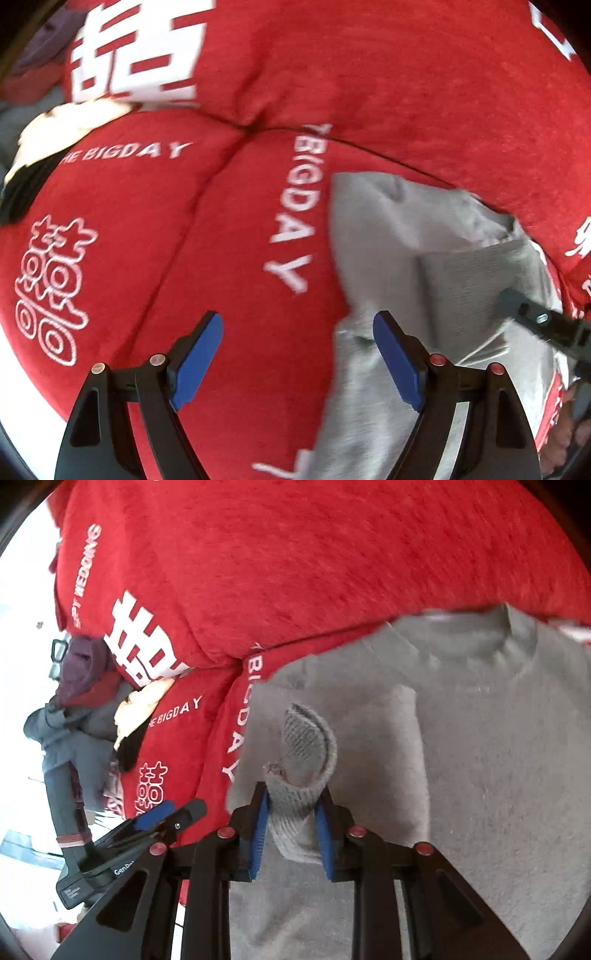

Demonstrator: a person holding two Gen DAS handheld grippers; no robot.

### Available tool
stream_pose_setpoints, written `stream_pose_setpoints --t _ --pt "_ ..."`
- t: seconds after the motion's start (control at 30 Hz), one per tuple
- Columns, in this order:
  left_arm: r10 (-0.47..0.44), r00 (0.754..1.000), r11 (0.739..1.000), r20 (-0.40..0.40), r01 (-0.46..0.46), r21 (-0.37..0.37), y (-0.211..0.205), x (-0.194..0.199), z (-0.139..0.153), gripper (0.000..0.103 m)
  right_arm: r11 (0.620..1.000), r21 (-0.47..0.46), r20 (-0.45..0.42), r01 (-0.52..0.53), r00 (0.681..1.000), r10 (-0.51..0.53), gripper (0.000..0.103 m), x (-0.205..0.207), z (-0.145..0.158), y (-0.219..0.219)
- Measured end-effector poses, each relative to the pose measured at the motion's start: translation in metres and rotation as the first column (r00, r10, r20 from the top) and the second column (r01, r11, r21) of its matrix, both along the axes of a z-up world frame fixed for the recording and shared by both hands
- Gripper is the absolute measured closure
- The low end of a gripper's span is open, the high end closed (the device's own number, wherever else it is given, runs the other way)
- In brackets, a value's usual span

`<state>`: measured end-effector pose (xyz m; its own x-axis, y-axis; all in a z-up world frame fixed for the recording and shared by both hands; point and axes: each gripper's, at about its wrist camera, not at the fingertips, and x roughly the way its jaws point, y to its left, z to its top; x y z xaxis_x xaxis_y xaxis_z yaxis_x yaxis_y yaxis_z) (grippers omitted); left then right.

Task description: Fold small clothes

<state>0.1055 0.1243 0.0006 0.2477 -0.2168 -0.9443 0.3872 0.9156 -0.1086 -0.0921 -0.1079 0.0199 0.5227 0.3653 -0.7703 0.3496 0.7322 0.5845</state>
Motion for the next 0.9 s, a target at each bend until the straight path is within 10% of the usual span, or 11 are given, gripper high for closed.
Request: stream_pose_setpoints --t 0.3,0.5,0.6,0.73,0.83,0.9 --pt "-0.07 0.996 0.996 0.048 0.067 0.058 -0.049 0.004 -0.011 0.019 0.977 0.035 0.03 0.211 0.977 -0.212 0.09 -0.041 0.014 -0.067" --pt "-0.063 0.997 0.99 0.035 0.058 0.129 -0.056 0.023 -0.039 0.019 0.894 -0.093 0.024 0.438 0.899 -0.438 0.09 -0.109 0.032 -0.16" --pt "-0.037 0.999 0.994 0.007 0.036 0.101 -0.053 0.041 -0.04 0.019 0.835 -0.029 -0.077 0.55 0.831 -0.55 0.083 -0.144 0.002 -0.199" --pt "-0.048 0.997 0.996 -0.054 0.052 0.066 -0.06 0.067 -0.05 0.019 0.765 0.125 -0.141 0.631 0.775 -0.616 0.038 -0.182 -0.028 -0.207" --pt "-0.051 0.994 0.996 -0.1 0.058 0.063 -0.073 0.081 -0.062 0.019 0.746 0.193 -0.15 0.638 0.77 -0.62 0.039 -0.185 -0.04 -0.198" --pt "-0.044 0.993 0.998 -0.107 0.049 0.045 -0.08 0.084 -0.062 0.048 0.743 0.202 -0.165 0.638 0.77 -0.616 0.063 -0.179 -0.046 -0.197"
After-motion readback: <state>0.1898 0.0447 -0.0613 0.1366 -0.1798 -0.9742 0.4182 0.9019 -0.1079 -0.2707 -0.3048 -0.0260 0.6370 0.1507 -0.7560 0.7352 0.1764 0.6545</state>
